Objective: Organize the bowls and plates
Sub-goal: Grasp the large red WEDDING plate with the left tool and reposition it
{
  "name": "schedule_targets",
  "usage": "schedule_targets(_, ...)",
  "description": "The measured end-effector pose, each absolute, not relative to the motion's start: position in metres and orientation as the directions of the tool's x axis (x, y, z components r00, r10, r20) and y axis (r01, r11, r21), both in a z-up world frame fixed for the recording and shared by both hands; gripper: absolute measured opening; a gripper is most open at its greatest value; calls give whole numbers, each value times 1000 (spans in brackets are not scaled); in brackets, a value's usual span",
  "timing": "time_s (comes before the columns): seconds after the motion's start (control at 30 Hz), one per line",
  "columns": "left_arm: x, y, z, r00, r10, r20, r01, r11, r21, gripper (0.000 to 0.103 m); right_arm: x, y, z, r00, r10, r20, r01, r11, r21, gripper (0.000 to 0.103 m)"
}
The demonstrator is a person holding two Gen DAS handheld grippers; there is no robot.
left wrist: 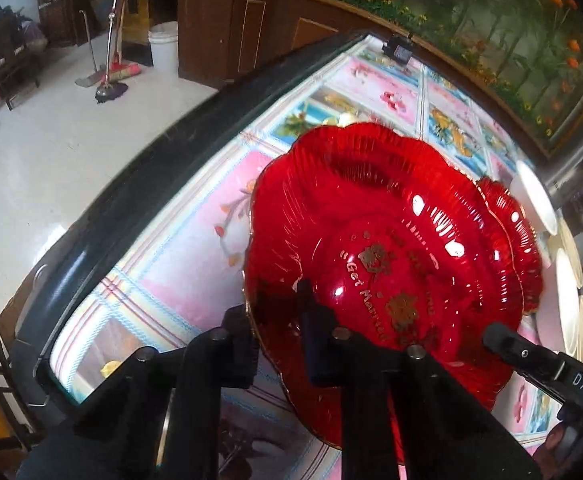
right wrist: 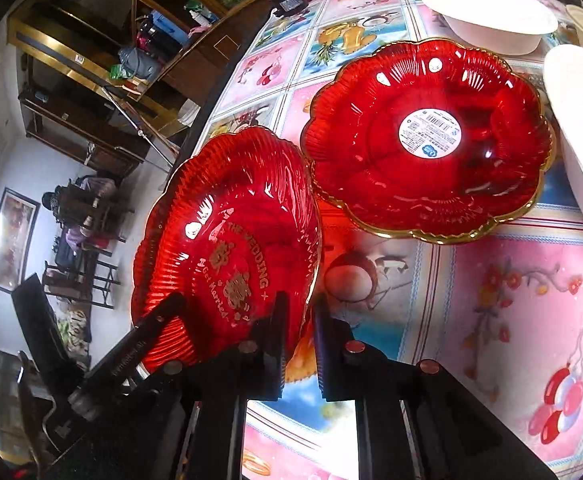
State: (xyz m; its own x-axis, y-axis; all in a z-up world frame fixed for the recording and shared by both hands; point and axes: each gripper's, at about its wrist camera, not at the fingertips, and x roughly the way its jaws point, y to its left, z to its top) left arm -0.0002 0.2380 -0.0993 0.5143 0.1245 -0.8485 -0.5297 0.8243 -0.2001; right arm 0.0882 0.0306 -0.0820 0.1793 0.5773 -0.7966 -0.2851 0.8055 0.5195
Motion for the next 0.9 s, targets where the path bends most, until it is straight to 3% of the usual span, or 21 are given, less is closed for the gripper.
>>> schedule_targets(0.2,-13,238,-72,563,181,-806,-536,823,-190,14,79,33,-57,223,600,-768,-343,786,514,11)
schedule_targets(0.87,-24,244,-99,504,179,-845,-568,805,-169,15,74,59,-80,198,570,-798,-366,798,479,11)
schedule_targets(0.9,-23,244,-102,494,169,-853,-565,808,-167,14,74,61,-82,190,566,-802,-371,798,475,16)
